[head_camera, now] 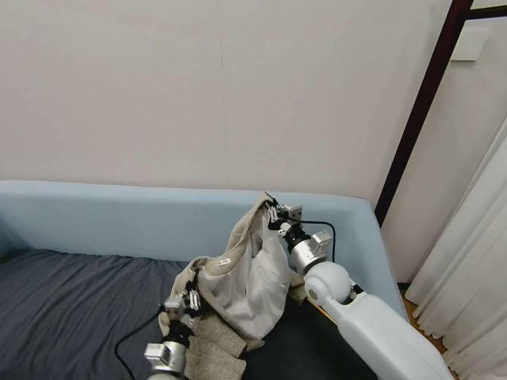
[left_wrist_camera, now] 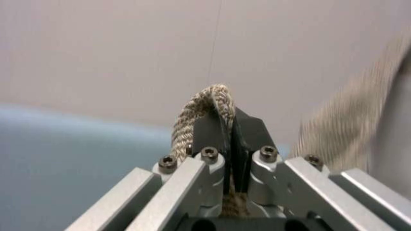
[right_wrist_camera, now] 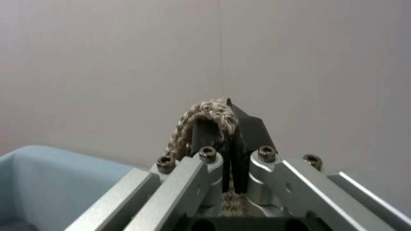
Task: Pick up the clothes from the sofa and hang them on the clothes hanger.
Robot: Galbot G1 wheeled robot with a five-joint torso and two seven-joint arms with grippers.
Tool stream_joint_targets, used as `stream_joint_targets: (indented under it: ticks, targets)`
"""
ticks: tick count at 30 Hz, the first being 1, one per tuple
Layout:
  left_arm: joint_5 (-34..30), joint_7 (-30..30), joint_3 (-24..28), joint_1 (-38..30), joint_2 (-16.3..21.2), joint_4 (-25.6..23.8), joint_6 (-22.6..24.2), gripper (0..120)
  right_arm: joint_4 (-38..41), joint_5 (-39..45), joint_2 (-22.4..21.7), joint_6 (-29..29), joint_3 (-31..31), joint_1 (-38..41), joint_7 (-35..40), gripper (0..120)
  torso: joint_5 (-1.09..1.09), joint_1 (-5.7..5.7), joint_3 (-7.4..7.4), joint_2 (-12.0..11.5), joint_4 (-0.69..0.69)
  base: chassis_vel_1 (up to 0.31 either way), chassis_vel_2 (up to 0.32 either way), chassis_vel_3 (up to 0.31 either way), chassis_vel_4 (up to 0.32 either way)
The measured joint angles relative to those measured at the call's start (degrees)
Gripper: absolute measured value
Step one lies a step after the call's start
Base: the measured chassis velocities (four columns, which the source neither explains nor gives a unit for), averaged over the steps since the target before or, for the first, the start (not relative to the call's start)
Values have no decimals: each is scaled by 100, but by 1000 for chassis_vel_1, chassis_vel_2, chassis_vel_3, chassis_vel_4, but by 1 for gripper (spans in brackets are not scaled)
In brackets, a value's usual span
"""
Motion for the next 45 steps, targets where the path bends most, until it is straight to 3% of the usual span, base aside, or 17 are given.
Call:
stream_joint_targets:
  ticks: [1, 4, 5, 6, 7, 9, 12, 13, 18, 21, 26, 29, 35, 41, 45]
  targets:
    - [0, 0, 0, 0, 0, 0, 0, 0, 0, 0, 0, 0, 0, 0, 0, 0, 0, 0, 0, 0, 0, 0, 0, 0, 0]
    - [-629, -24, -237, -124, 1020, -724, 95, 0, 397, 145, -370, -126, 364, -37, 201, 0, 2, 0, 0, 0, -1, 0, 0, 0, 0]
    - [-672, -30, -257, -133, 1084, -762, 101, 0, 425, 158, -393, -133, 388, -40, 217, 0, 3, 0, 0, 0, -2, 0, 0, 0, 0]
    - [-939, -51, -410, -186, 1484, -1002, 143, 0, 630, 242, -544, -185, 551, -58, 310, 0, 3, 0, 0, 0, -1, 0, 0, 0, 0]
    - [-939, -51, -410, -186, 1484, -1002, 143, 0, 630, 242, -544, -185, 551, -58, 310, 0, 3, 0, 0, 0, -1, 0, 0, 0, 0]
    - [-1215, -57, -579, -235, 1832, -1220, 199, 0, 879, 310, -703, -235, 709, -76, 402, 0, -3, 0, 0, 0, 1, 0, 0, 0, 0]
    - [-2007, -64, -1230, -523, 2672, -1799, 387, 0, 1715, 416, -1354, -492, 1230, -191, 651, 0, 1, 0, -1, 1, 0, 0, 0, 0, 0]
    - [-2007, -64, -1230, -523, 2672, -1799, 387, 0, 1715, 416, -1354, -492, 1230, -191, 651, 0, 1, 0, -1, 1, 0, 0, 0, 0, 0]
    - [-2645, 148, -2085, -718, 3603, -1994, 524, 0, 2570, 517, -2132, -1069, 1742, -362, 1193, 0, 2, 0, -1, 1, -1, 0, 0, 0, 0]
    - [-2679, 411, -2301, -468, 3773, -1973, 481, 0, 2930, 604, -2345, -1484, 1954, -611, 1455, 0, 3, 0, -1, 1, 1, 0, 0, 0, 0]
    - [-2200, 1330, -2173, 138, 3578, -1718, 340, 0, 3699, 384, -2799, -2932, 2153, -1790, 2014, 0, 1, -1, -1, 1, -2, 0, 0, 0, 0]
    - [-1333, 2698, -1954, 577, 3075, -1184, 288, 0, 3956, 395, -2790, -3963, 1890, -2522, 2517, 0, -1, 0, -1, 1, -3, 0, 0, 0, 0]
    - [-77, 4533, -1869, 734, 2398, -322, -31, 0, 3681, 410, -2319, -4509, 1565, -3081, 2636, 0, 0, 0, 0, 1, 3, 0, 0, 0, 0]
    - [572, 5010, -2060, 601, 2299, 146, -486, 0, 3518, 654, -2088, -4747, 1483, -3278, 2663, 0, 2, -1, 0, 1, -1, 0, 0, 0, 0]
    - [855, 4996, -2115, 491, 2363, 308, -755, 0, 3529, 969, -2018, -4882, 1482, -3197, 2709, 0, 2, 0, 0, 1, 0, 0, 0, 0, 0]
